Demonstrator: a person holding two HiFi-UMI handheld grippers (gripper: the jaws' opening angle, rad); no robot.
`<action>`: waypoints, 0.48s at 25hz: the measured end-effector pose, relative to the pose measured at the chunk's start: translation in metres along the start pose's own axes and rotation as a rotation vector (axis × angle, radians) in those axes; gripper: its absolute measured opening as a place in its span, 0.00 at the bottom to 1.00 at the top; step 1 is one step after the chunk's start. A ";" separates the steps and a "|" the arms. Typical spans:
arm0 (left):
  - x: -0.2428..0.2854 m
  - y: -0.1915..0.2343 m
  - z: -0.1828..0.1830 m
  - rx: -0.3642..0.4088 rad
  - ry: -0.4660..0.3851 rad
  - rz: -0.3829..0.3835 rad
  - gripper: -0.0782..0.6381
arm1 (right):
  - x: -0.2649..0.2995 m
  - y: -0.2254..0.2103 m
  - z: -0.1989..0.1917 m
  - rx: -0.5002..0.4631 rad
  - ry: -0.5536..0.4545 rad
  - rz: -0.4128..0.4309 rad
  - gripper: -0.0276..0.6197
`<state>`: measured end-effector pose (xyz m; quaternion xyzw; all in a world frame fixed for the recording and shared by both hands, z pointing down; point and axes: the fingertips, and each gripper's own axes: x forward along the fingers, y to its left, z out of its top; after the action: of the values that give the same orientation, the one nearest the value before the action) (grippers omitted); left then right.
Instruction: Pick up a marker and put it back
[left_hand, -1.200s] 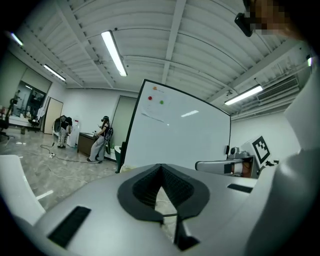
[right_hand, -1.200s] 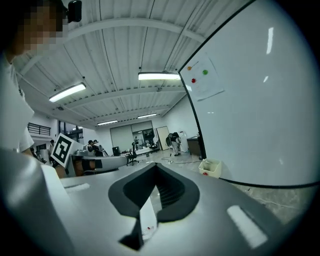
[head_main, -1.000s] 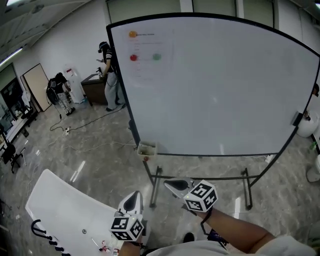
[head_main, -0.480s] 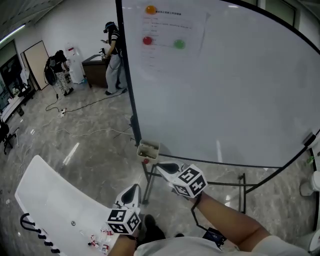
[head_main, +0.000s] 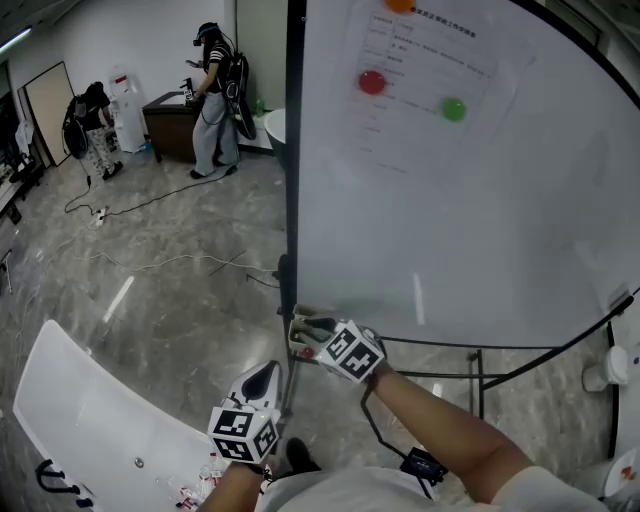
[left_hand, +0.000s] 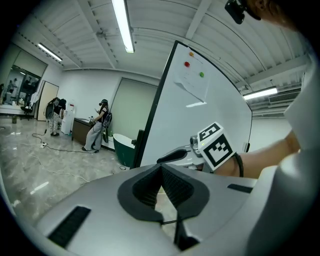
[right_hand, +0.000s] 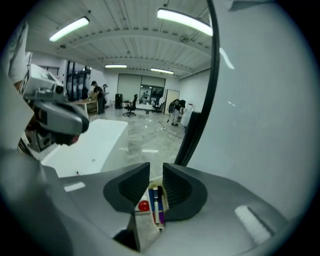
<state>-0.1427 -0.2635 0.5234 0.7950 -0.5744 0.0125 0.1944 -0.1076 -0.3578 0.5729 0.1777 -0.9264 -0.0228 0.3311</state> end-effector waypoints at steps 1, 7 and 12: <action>0.003 0.007 0.001 -0.002 0.006 -0.012 0.11 | 0.012 -0.004 -0.004 -0.040 0.042 -0.007 0.17; 0.019 0.037 0.002 -0.019 0.029 -0.056 0.11 | 0.065 -0.020 -0.028 -0.322 0.238 -0.033 0.19; 0.026 0.050 0.001 -0.043 0.030 -0.048 0.11 | 0.090 -0.024 -0.045 -0.458 0.321 -0.017 0.18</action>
<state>-0.1800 -0.3006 0.5432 0.8040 -0.5523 0.0076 0.2202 -0.1369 -0.4076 0.6587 0.1071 -0.8313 -0.2057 0.5051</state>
